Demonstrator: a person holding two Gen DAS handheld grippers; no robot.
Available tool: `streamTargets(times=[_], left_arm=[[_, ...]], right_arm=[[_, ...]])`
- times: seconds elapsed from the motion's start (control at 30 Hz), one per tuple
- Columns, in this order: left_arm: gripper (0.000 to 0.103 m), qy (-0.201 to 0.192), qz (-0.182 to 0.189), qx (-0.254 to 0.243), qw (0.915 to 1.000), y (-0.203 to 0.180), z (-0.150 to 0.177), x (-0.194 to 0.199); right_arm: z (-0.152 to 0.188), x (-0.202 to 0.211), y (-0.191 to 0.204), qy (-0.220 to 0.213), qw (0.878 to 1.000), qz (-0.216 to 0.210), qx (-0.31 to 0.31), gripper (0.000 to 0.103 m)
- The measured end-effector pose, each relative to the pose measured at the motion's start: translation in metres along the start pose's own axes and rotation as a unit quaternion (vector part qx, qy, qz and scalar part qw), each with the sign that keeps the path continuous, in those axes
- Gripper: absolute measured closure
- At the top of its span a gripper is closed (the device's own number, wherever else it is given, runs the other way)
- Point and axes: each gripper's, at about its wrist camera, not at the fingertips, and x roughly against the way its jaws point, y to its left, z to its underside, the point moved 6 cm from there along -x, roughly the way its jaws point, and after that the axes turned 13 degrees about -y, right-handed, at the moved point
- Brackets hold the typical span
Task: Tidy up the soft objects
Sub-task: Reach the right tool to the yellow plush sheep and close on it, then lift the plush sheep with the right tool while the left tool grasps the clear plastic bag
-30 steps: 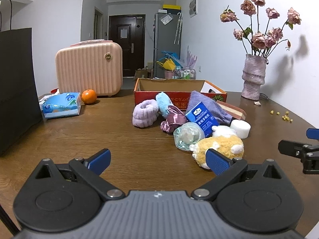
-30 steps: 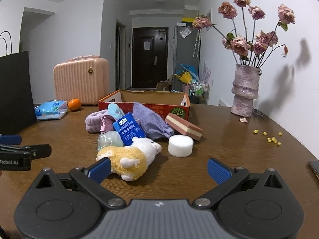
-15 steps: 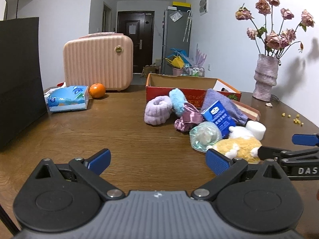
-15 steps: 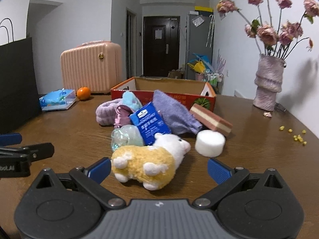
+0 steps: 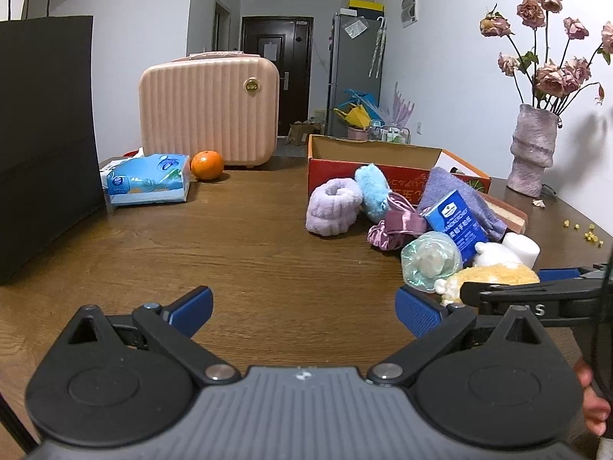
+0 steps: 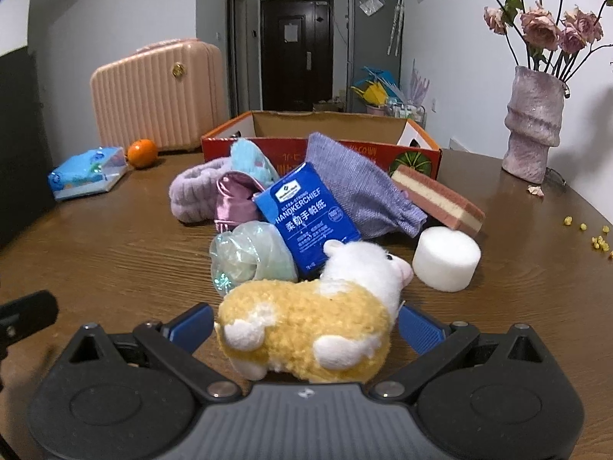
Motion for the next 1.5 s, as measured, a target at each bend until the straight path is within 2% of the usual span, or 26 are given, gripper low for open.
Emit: streamTargets(times=[0.17, 0.43, 0.83, 1.23, 1.5], left_arm=[[0.000, 0.004, -0.001, 0.003, 1.0000, 0.004, 0.002, -0.003], [0.000, 0.010, 0.009, -0.001, 0.9999, 0.001, 0.003, -0.008], [0.000, 0.013, 0.008, -0.012, 0.9998, -0.003, -0.001, -0.013], [0.000, 0.009, 0.016, -0.017, 0.9997, -0.013, -0.008, -0.011], [0.000, 0.011, 0.023, -0.024, 0.9994, -0.025, -0.009, -0.013]], right_arm=[[0.004, -0.013, 0.002, 0.016, 1.000, 0.009, 0.000, 0.000], [0.005, -0.017, 0.001, 0.012, 1.000, 0.010, 0.007, 0.000], [0.005, -0.006, -0.003, -0.005, 1.000, -0.006, 0.016, 0.010], [0.000, 0.035, -0.032, -0.071, 0.997, -0.006, 0.012, 0.012], [-0.002, 0.046, -0.056, -0.092, 0.996, 0.005, 0.006, 0.012]])
